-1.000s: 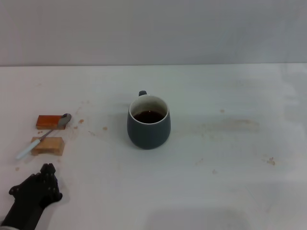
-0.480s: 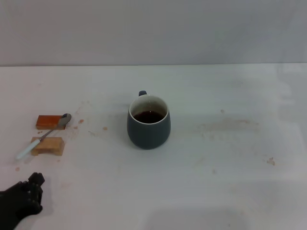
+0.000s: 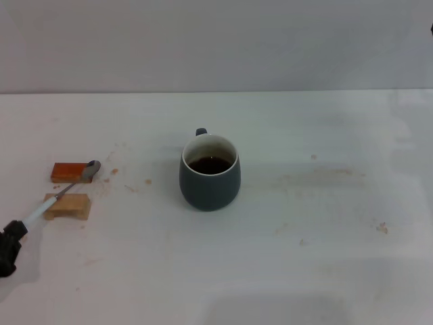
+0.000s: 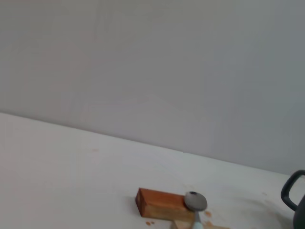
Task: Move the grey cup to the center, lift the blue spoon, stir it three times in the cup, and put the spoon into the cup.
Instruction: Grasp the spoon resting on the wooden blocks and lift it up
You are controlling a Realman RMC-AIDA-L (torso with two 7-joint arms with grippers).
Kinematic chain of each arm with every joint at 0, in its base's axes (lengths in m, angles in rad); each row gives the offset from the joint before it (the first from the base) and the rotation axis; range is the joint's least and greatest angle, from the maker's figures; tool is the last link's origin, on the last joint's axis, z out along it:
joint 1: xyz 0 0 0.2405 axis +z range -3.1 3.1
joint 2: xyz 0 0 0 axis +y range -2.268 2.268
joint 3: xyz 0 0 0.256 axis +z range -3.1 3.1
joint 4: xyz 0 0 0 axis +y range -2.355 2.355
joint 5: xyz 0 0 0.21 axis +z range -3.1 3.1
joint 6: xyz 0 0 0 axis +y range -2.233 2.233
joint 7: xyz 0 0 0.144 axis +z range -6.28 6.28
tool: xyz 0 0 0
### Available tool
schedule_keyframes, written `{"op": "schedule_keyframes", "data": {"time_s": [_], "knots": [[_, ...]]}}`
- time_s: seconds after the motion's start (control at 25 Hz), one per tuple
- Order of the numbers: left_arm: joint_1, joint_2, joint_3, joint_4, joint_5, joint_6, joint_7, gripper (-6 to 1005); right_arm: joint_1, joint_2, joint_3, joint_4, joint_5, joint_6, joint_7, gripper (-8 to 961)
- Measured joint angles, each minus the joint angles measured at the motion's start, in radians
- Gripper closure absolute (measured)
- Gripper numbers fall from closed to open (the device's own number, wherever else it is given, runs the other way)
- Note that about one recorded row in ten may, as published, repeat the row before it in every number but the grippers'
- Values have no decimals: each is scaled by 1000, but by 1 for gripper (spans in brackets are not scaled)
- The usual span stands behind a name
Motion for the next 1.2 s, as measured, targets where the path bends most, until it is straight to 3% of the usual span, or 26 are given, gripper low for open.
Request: {"op": "schedule_keyframes", "data": {"time_s": [0.04, 0.12, 0.16, 0.28, 0.4, 0.56, 0.64, 0.68, 0.72, 0.76, 0.8, 0.92, 0.96, 1.0, 1.2], "knots": [[0, 0, 0, 0, 0, 0, 0, 949, 0, 0, 0, 0, 0, 0, 0, 408], [-61, -29, 6, 160, 17, 79, -95, 949, 1, 1, 5, 1, 0, 5, 0, 408], [-61, -29, 6, 160, 17, 79, -95, 949, 1, 2, 6, 6, 1, 7, 0, 408], [-110, -84, 18, 363, 20, 199, -191, 949, 0, 5, 16, 11, 0, 13, 0, 408], [-110, -84, 18, 363, 20, 199, -191, 949, 1, 6, 24, 11, -2, 16, 0, 408], [-164, -156, 40, 603, 51, 318, -315, 949, 4, 7, 29, 15, -4, 23, 0, 408], [-164, -156, 40, 603, 51, 318, -315, 929, 5, 7, 29, 15, -4, 26, 0, 408], [-182, -199, 51, 716, 53, 372, -365, 918, 6, 7, 29, 16, -4, 28, 0, 408], [-182, -199, 51, 716, 53, 372, -365, 908, 6, 7, 29, 16, -4, 28, 0, 408], [-187, -234, 45, 790, 43, 403, -376, 898, 6, 7, 29, 18, -4, 28, 0, 408], [-190, -253, 41, 826, 36, 416, -380, 888, 6, 7, 29, 18, -5, 28, 0, 408], [-190, -253, 41, 826, 36, 416, -380, 833, 6, 7, 29, 18, -6, 28, 0, 408], [-209, -287, 44, 900, 21, 431, -394, 814, 6, 7, 29, 18, -6, 28, 0, 408], [-218, -292, 47, 913, 20, 432, -399, 796, 7, 7, 29, 18, -6, 28, 0, 408], [-232, -295, 48, 920, 25, 428, -407, 622, 7, 7, 29, 20, -7, 28, 0, 408]]}}
